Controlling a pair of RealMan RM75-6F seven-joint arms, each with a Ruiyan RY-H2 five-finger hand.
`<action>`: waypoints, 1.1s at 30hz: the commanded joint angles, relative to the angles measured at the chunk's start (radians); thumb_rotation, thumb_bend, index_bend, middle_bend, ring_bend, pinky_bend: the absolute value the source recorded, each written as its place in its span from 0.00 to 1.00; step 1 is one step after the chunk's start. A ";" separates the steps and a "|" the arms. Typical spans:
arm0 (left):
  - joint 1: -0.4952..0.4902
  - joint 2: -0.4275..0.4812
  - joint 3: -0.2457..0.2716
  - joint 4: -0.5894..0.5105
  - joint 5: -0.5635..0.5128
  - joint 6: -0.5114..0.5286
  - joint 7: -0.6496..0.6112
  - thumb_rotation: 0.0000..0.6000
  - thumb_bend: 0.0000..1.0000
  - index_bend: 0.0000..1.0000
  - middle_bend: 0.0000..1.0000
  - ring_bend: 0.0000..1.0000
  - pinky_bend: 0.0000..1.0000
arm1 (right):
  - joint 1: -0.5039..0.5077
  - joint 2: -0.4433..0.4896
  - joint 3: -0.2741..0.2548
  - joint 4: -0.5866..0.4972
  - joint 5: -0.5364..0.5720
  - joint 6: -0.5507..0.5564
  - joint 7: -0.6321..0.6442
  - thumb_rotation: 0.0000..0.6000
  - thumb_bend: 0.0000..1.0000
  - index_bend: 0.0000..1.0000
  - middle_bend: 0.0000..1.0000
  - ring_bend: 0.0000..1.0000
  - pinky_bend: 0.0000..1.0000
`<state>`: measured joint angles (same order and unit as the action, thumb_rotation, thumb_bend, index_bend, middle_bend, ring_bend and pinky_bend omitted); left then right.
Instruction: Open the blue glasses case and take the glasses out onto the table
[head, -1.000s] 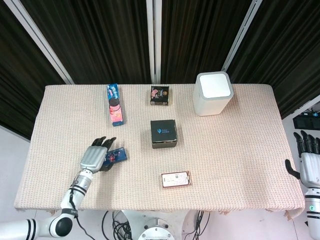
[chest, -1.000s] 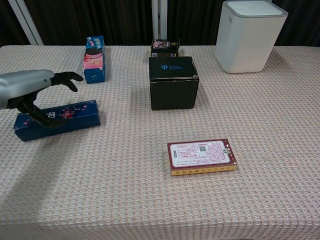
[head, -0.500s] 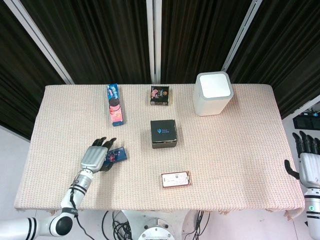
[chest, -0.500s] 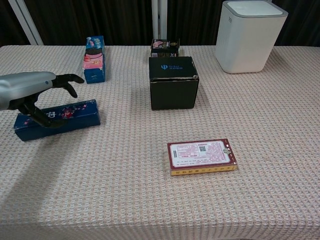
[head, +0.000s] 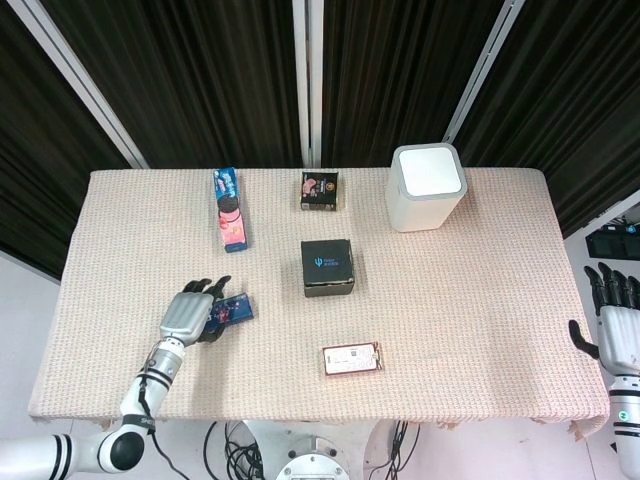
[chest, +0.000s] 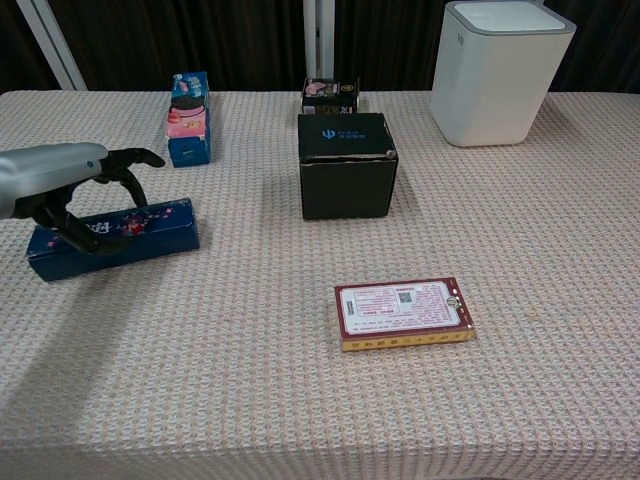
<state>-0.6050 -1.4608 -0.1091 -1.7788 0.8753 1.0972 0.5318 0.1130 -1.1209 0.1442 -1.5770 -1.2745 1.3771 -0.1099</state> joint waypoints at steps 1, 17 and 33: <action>0.000 0.002 0.000 -0.003 -0.003 0.002 -0.004 1.00 0.36 0.03 0.30 0.11 0.15 | 0.001 0.000 -0.001 -0.001 0.000 -0.001 -0.002 1.00 0.33 0.00 0.00 0.00 0.00; -0.002 0.003 -0.003 0.001 -0.021 0.006 -0.037 1.00 0.36 0.05 0.44 0.20 0.21 | 0.003 0.004 -0.006 -0.008 0.001 -0.007 -0.010 1.00 0.33 0.00 0.00 0.00 0.00; -0.024 0.114 -0.113 -0.027 -0.240 -0.199 -0.293 1.00 0.40 0.09 0.52 0.28 0.26 | 0.006 0.001 -0.008 -0.008 -0.002 -0.007 -0.017 1.00 0.31 0.00 0.00 0.00 0.00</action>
<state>-0.6189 -1.3708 -0.2041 -1.8029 0.6713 0.9316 0.2690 0.1194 -1.1197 0.1360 -1.5853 -1.2765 1.3701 -0.1266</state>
